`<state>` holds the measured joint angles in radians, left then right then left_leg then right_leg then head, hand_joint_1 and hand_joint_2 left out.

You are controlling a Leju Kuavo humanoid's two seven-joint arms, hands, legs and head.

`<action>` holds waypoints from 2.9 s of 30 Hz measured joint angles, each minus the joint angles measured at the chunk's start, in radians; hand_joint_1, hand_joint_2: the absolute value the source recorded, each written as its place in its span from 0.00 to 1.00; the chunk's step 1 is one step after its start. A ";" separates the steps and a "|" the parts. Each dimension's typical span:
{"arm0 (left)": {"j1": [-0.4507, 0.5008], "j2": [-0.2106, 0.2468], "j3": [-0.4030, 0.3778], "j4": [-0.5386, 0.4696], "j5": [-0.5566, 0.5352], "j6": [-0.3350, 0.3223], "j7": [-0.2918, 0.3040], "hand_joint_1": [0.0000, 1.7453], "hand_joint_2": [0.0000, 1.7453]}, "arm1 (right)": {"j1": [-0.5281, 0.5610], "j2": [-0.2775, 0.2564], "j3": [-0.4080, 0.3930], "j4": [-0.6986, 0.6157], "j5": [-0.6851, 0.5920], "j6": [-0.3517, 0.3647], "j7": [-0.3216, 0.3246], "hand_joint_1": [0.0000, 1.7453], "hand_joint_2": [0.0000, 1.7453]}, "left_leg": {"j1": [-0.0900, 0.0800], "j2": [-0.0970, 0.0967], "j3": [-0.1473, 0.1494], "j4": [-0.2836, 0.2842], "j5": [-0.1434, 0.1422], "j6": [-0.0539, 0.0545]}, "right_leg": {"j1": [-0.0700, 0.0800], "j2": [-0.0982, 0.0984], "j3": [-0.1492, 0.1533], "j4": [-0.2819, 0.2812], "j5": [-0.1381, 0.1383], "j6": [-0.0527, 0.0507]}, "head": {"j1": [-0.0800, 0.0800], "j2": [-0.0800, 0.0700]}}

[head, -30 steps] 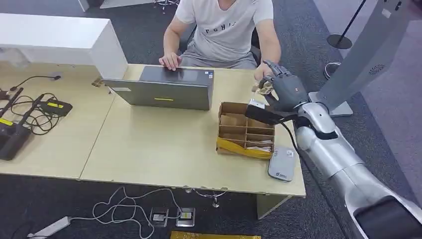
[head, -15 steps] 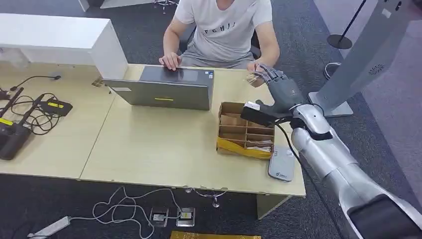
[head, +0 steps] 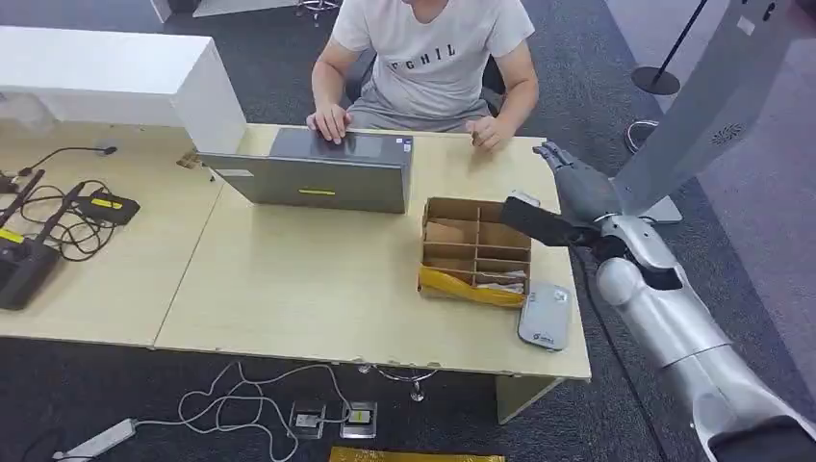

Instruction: Pass the card to the sensor for recognition and then transmit it.

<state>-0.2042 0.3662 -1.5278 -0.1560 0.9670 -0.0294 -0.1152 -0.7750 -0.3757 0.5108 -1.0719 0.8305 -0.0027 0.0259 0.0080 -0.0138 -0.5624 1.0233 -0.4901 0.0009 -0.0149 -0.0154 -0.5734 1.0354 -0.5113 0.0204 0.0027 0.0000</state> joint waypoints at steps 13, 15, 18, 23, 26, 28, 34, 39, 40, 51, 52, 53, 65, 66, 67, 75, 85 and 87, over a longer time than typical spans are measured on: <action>0.004 0.005 0.000 0.000 0.032 -0.007 0.007 0.00 0.00 | 0.112 -0.158 -0.125 -0.320 -0.151 0.148 0.150 0.00 1.00 | 0.000 0.000 0.000 0.000 0.000 0.000 | 0.000 0.000 0.000 -0.001 0.001 -0.001 | 0.000 0.000; 0.004 0.007 0.000 0.000 0.039 -0.002 0.015 0.00 0.00 | 0.150 -0.196 -0.153 -0.390 -0.169 0.167 0.174 0.00 1.00 | 0.000 0.000 0.000 0.000 0.000 0.000 | 0.000 0.000 0.000 -0.001 0.001 -0.001 | 0.000 0.000; 0.004 0.008 0.000 0.000 0.050 0.000 0.021 0.00 0.00 | 0.216 -0.240 -0.183 -0.486 -0.162 0.169 0.203 0.00 1.00 | 0.000 0.000 0.000 0.000 -0.001 0.000 | 0.000 0.000 0.000 -0.001 0.000 -0.001 | 0.000 0.000; 0.003 0.007 0.000 0.000 0.063 0.009 0.028 0.00 0.00 | 0.326 -0.260 -0.193 -0.578 -0.065 0.097 0.212 0.00 1.00 | 0.001 0.000 0.000 0.000 -0.001 -0.001 | 0.001 0.000 0.000 -0.001 0.000 -0.001 | 0.000 0.000; 0.003 0.005 0.000 0.000 0.074 0.011 0.034 0.00 0.00 | 0.377 -0.259 -0.193 -0.590 -0.036 0.052 0.208 0.00 1.00 | 0.001 0.000 0.001 0.000 -0.001 -0.001 | 0.001 0.000 0.001 -0.001 0.000 -0.001 | 0.000 0.000; 0.002 0.003 0.000 0.000 0.079 0.013 0.035 0.00 0.00 | 0.416 -0.254 -0.193 -0.596 -0.029 0.036 0.212 0.00 1.00 | 0.001 0.000 0.000 0.000 -0.001 -0.001 | 0.001 0.000 0.001 -0.001 0.000 -0.001 | 0.000 0.000; 0.002 0.002 0.000 0.000 0.083 0.012 0.035 0.00 0.00 | 0.497 -0.242 -0.193 -0.625 0.020 0.005 0.234 0.00 1.00 | 0.001 0.000 0.000 0.000 -0.001 -0.001 | 0.001 0.000 0.001 -0.001 0.000 -0.001 | 0.000 0.000; 0.001 -0.003 0.000 0.000 0.086 0.021 0.043 0.00 0.00 | 0.528 -0.234 -0.185 -0.622 0.104 -0.055 0.219 0.00 1.00 | 0.001 0.000 0.000 0.000 -0.001 -0.001 | 0.001 0.000 0.001 -0.001 0.000 -0.001 | 0.000 0.000; 0.000 -0.003 0.000 0.000 0.086 0.021 0.044 0.00 0.00 | 0.530 -0.230 -0.181 -0.622 0.106 -0.056 0.217 0.00 1.00 | 0.001 0.000 0.000 0.000 -0.001 -0.001 | 0.001 0.000 0.001 -0.001 0.000 -0.001 | 0.000 0.000; -0.002 -0.012 0.000 0.000 0.074 0.027 0.044 0.00 0.00 | 0.520 -0.167 -0.130 -0.584 0.065 -0.069 0.232 0.00 1.00 | 0.001 0.000 0.000 0.000 -0.001 -0.001 | 0.001 0.000 0.001 -0.001 0.000 -0.001 | 0.000 0.000; -0.003 -0.012 0.000 0.000 0.074 0.027 0.044 0.00 0.00 | 0.513 -0.160 -0.127 -0.572 0.065 -0.076 0.231 0.00 1.00 | 0.001 0.000 0.000 0.000 -0.001 -0.001 | 0.001 0.000 0.001 -0.001 0.000 -0.001 | 0.000 0.000; -0.003 -0.012 0.000 0.000 0.074 0.027 0.044 0.00 0.00 | 0.506 -0.152 -0.122 -0.557 0.065 -0.085 0.230 0.00 1.00 | 0.001 0.000 0.000 0.000 -0.001 -0.001 | 0.001 0.000 0.001 -0.001 0.000 -0.001 | 0.000 0.000; -0.005 -0.016 0.000 0.000 0.071 0.023 0.044 0.00 0.00 | 0.459 -0.074 -0.082 -0.454 0.082 -0.093 0.232 0.00 1.00 | 0.001 0.000 -0.001 0.000 -0.001 -0.001 | 0.002 0.000 0.001 -0.001 0.000 -0.001 | 0.000 0.000; -0.005 -0.016 0.000 0.000 0.071 0.023 0.044 0.00 0.00 | 0.457 -0.069 -0.080 -0.448 0.083 -0.093 0.233 0.00 1.00 | 0.001 0.000 -0.001 0.000 -0.001 -0.001 | 0.002 0.000 0.001 -0.001 0.000 -0.001 | 0.000 0.000; -0.005 -0.016 0.000 0.000 0.071 0.023 0.044 0.00 0.00 | 0.455 -0.062 -0.077 -0.440 0.084 -0.093 0.233 0.00 1.00 | 0.001 0.000 0.000 0.000 -0.001 -0.001 | 0.002 0.000 0.001 -0.001 0.000 -0.001 | 0.000 0.000; -0.005 -0.018 0.000 0.000 0.070 0.023 0.045 0.00 0.00 | 0.445 -0.027 -0.062 -0.401 0.098 -0.095 0.236 0.00 1.00 | 0.001 0.000 0.000 0.000 -0.001 -0.001 | 0.001 0.000 0.001 -0.001 0.000 -0.001 | 0.000 0.000; -0.005 -0.018 0.000 0.000 0.066 0.020 0.046 0.00 0.00 | 0.443 -0.001 -0.058 -0.366 0.122 -0.087 0.229 0.00 1.00 | 0.001 0.000 0.000 0.000 -0.001 -0.001 | 0.001 0.000 0.001 -0.001 0.000 -0.001 | 0.000 0.000; -0.005 -0.018 0.000 0.000 0.063 0.020 0.046 0.00 0.00 | 0.441 0.009 -0.057 -0.361 0.135 -0.079 0.223 0.00 1.00 | 0.001 0.000 0.000 0.000 0.000 -0.001 | 0.002 0.000 0.001 -0.001 0.000 -0.001 | 0.000 0.000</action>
<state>-0.2089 0.3487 -1.5282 -0.1560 1.0304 -0.0095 -0.0690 -0.3339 -0.3670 0.4536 -1.4324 0.9652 -0.0812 0.2491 0.0095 -0.0138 -0.5628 1.0229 -0.4906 0.0002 -0.0134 -0.0153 -0.5727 1.0347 -0.5108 0.0195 0.0023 0.0000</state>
